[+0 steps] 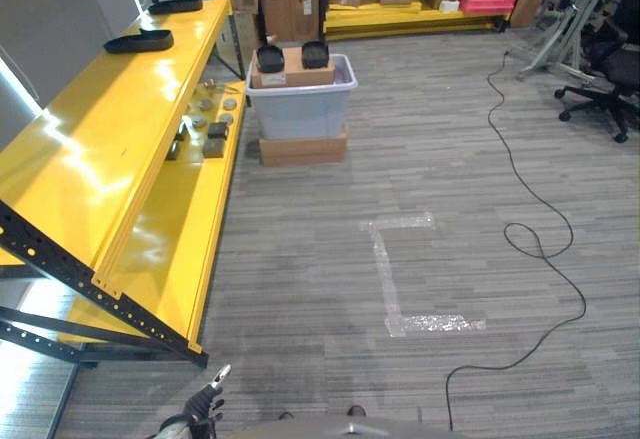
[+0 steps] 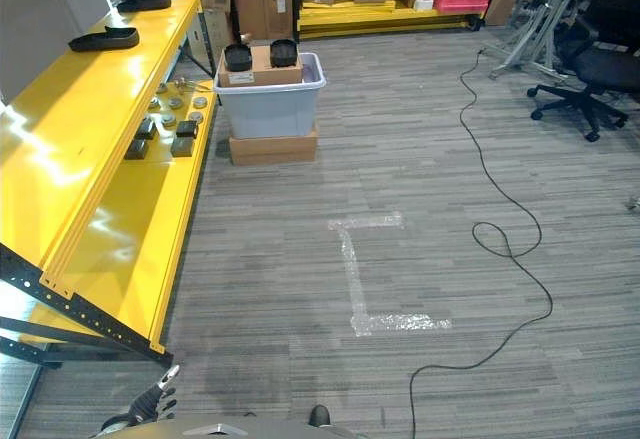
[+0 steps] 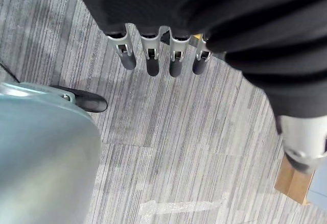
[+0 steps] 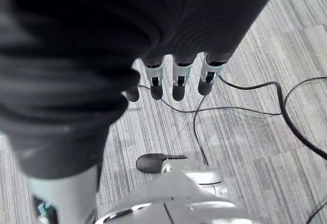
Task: Move parts from the plastic box to the shelf.
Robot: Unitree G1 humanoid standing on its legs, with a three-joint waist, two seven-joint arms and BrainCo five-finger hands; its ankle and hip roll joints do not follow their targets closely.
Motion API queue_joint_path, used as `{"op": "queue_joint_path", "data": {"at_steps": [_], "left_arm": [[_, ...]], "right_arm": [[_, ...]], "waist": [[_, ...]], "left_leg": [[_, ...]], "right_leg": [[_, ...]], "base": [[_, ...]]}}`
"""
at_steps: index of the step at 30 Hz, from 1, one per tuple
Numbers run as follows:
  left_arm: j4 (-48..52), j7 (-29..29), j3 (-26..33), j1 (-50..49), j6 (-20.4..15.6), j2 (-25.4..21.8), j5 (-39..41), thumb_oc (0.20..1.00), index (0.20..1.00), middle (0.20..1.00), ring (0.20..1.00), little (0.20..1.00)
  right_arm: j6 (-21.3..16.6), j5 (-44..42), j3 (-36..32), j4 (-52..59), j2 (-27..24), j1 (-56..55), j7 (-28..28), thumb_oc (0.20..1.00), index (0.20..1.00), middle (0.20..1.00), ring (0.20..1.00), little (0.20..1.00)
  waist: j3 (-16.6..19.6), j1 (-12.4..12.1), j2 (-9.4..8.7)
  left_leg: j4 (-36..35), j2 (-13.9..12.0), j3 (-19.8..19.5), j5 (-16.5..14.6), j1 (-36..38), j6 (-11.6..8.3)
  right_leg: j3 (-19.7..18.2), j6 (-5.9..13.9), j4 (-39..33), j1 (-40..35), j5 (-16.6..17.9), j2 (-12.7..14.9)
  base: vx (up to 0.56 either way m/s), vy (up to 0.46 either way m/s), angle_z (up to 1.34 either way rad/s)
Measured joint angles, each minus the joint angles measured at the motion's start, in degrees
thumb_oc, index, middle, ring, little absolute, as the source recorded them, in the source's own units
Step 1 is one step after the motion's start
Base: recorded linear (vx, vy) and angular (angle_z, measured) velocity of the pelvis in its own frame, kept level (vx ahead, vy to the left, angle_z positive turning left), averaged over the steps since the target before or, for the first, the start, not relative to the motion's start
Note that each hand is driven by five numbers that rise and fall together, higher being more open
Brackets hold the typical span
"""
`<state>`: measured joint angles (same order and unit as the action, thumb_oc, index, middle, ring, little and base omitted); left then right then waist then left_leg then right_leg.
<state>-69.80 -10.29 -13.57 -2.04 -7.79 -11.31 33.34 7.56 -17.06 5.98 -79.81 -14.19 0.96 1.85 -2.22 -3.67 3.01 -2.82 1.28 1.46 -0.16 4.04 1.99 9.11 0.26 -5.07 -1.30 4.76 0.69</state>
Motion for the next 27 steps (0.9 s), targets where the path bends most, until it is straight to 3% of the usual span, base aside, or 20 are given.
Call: {"op": "queue_joint_path", "data": {"at_steps": [8,14,21,27], "left_arm": [[0.0,1.3,0.0,-1.0,0.0,0.1,0.1,1.000,1.000,1.000,1.000,1.000],[-0.7,2.7,0.2,-1.1,2.0,0.3,0.1,1.000,1.000,1.000,1.000,1.000],[-0.7,4.8,0.2,-0.8,4.9,0.3,0.0,1.000,1.000,1.000,1.000,1.000],[-0.9,6.5,0.2,-0.7,5.4,0.3,0.1,1.000,1.000,1.000,1.000,1.000]], "right_arm": [[-0.2,1.6,0.0,-1.6,-0.5,0.3,-0.1,1.000,1.000,1.000,1.000,1.000],[-0.1,1.6,-0.1,-2.2,-0.5,0.1,-0.1,1.000,1.000,1.000,1.000,1.000],[-0.1,1.6,0.0,-2.2,-0.5,-0.2,0.0,1.000,1.000,1.000,1.000,1.000],[0.0,1.6,0.0,-2.1,-0.5,-0.6,0.0,1.000,1.000,1.000,1.000,1.000]], "waist": [[0.2,-0.2,0.17],[0.2,-1.0,0.05],[0.1,-0.6,-0.22],[0.6,0.3,-0.77]], "left_leg": [[-0.2,-0.1,-0.5,0.0,0.3,-0.05],[-0.2,0.0,-0.7,0.1,0.4,-0.07],[-0.2,0.0,-0.7,0.1,0.7,-0.07],[-0.3,0.0,-0.7,0.1,0.8,-0.07]], "right_leg": [[0.7,0.10,0.0,-0.6,-0.2,0.0],[0.8,0.12,0.0,-0.7,-0.3,0.0],[0.8,0.14,0.0,-0.9,-0.3,0.0],[0.6,0.15,0.3,-0.8,-0.3,0.0]], "base": [[0.03,0.002,0.04],[0.00,0.000,0.01],[0.00,0.000,0.00],[0.00,0.000,0.00]]}}
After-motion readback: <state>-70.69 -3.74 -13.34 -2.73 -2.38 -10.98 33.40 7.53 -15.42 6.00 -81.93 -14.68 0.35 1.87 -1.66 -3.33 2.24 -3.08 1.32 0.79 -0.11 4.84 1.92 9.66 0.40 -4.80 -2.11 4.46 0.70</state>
